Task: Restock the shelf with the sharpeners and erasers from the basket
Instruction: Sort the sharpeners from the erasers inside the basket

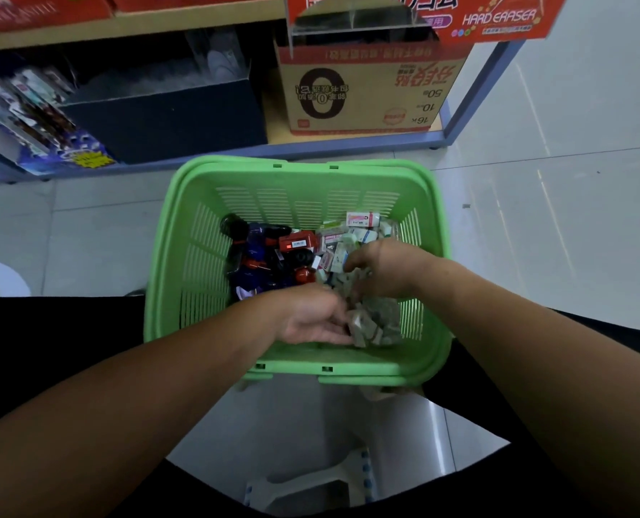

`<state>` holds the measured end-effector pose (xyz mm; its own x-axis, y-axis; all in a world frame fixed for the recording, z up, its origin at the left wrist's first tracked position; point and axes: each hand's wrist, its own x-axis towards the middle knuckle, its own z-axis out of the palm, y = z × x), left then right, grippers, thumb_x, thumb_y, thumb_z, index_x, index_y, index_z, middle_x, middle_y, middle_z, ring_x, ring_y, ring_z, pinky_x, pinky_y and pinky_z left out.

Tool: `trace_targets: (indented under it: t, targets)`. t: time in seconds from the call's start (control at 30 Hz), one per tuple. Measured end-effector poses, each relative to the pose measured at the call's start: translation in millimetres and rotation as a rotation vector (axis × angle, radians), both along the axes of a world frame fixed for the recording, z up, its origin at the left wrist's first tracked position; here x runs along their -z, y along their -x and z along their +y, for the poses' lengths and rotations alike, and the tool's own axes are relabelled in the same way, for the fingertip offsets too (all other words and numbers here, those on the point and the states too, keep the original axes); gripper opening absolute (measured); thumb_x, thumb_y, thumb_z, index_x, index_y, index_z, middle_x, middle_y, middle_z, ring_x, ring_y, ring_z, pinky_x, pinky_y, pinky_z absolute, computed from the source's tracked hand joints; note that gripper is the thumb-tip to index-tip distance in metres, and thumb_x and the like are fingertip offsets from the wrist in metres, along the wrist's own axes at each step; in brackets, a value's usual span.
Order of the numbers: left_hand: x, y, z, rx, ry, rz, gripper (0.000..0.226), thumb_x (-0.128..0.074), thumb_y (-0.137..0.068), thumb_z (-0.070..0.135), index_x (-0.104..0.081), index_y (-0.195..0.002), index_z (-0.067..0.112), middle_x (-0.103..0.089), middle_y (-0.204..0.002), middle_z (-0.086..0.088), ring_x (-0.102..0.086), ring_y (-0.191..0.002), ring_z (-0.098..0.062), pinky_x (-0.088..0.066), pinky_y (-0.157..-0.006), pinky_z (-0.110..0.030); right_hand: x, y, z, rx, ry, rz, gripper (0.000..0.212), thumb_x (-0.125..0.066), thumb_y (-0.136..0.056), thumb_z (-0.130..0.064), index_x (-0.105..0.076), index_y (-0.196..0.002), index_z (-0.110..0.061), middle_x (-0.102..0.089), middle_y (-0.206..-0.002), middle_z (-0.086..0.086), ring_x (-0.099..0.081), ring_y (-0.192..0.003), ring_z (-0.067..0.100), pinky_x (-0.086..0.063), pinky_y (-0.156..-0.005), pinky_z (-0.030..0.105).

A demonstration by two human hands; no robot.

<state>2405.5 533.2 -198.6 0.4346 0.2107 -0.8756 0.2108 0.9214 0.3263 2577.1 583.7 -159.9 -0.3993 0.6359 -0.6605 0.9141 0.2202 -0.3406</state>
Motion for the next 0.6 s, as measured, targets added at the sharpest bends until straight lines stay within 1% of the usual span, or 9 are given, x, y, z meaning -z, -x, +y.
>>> trace_targets:
  t: [0.13, 0.2, 0.23, 0.3, 0.33, 0.37, 0.43, 0.5, 0.6]
  targets:
    - [7, -4, -17, 0.173, -0.198, 0.092, 0.039, -0.056, -0.095, -0.015, -0.064, -0.128, 0.002, -0.069, -0.128, -0.015, -0.067, -0.12, -0.026, -0.055, -0.105, -0.04, -3, 3, -13, -0.096, -0.004, -0.034, 0.043, -0.076, -0.09, -0.043, -0.068, -0.13, -0.031, -0.072, -0.121, -0.004, -0.066, -0.109, 0.02, -0.053, -0.097, 0.031]
    - [8, -1, -19, 0.156, -0.217, 0.093, 0.039, -0.057, -0.095, -0.016, -0.064, -0.129, 0.003, -0.072, -0.122, -0.013, -0.068, -0.119, -0.025, -0.054, -0.105, -0.042, 2, 5, -21, -0.137, 0.007, -0.029, 0.037, -0.071, -0.092, -0.049, -0.068, -0.126, -0.036, -0.07, -0.114, -0.01, -0.066, -0.111, 0.019, -0.053, -0.102, 0.038]
    - [7, 1, -19, 0.147, -0.198, 0.062, 0.043, -0.055, -0.095, -0.018, -0.062, -0.131, 0.004, -0.074, -0.119, -0.011, -0.068, -0.119, -0.024, -0.053, -0.107, -0.041, 5, 6, -26, -0.136, 0.027, -0.024, 0.038, -0.069, -0.092, -0.052, -0.066, -0.128, -0.038, -0.068, -0.115, -0.009, -0.063, -0.118, 0.021, -0.048, -0.109, 0.043]
    - [5, 6, -16, 0.138, -0.119, -0.02, 0.055, -0.051, -0.093, -0.022, -0.057, -0.137, 0.011, -0.074, -0.122, -0.008, -0.066, -0.124, -0.023, -0.051, -0.109, -0.038, 13, 6, -35, -0.167, 0.06, -0.058, 0.051, -0.063, -0.094, -0.058, -0.055, -0.14, -0.039, -0.06, -0.139, -0.001, -0.041, -0.147, 0.026, -0.024, -0.126, 0.052]
    - [5, 10, -15, 0.158, -0.104, -0.035, 0.058, -0.05, -0.092, -0.023, -0.056, -0.139, 0.012, -0.073, -0.125, -0.008, -0.065, -0.125, -0.023, -0.05, -0.11, -0.038, 17, 7, -40, -0.226, 0.049, -0.102, 0.057, -0.06, -0.094, -0.061, -0.051, -0.146, -0.037, -0.051, -0.153, 0.001, -0.025, -0.156, 0.025, -0.011, -0.128, 0.054]
    - [6, 14, -12, 0.197, -0.117, -0.019, 0.058, -0.051, -0.091, -0.022, -0.058, -0.137, 0.012, -0.073, -0.127, -0.008, -0.065, -0.125, -0.022, -0.05, -0.11, -0.038, 21, 8, -44, -0.294, 0.016, -0.154, 0.06, -0.058, -0.095, -0.063, -0.049, -0.148, -0.037, -0.043, -0.161, 0.0, -0.015, -0.159, 0.024, -0.004, -0.128, 0.056]
    - [6, 26, -5, 0.308, -0.181, 0.081, 0.048, -0.054, -0.092, -0.02, -0.065, -0.126, 0.011, -0.075, -0.12, -0.008, -0.07, -0.117, -0.02, -0.053, -0.107, -0.039, 27, 12, -50, -0.391, -0.051, -0.239, 0.062, -0.06, -0.095, -0.061, -0.043, -0.152, -0.041, -0.034, -0.166, -0.002, -0.009, -0.16, 0.027, -0.004, -0.127, 0.062]
    - [10, 45, 2, 0.37, -0.268, 0.26, 0.036, -0.056, -0.094, -0.014, -0.068, -0.116, 0.012, -0.076, -0.114, -0.009, -0.073, -0.109, -0.021, -0.058, -0.1, -0.041, 30, 13, -53, -0.418, -0.081, -0.265, 0.065, -0.059, -0.095, -0.063, -0.038, -0.154, -0.046, -0.029, -0.169, -0.002, -0.009, -0.159, 0.031, -0.007, -0.125, 0.066]
    - [27, 82, 11, 0.354, -0.385, 0.502, 0.032, -0.056, -0.096, -0.01, -0.07, -0.114, 0.013, -0.069, -0.125, -0.011, -0.067, -0.115, -0.024, -0.057, -0.098, -0.039, 33, 11, -51, -0.439, -0.145, -0.292, 0.073, -0.055, -0.092, -0.072, -0.041, -0.156, -0.04, -0.021, -0.171, 0.002, -0.012, -0.158, 0.035, -0.009, -0.124, 0.067]
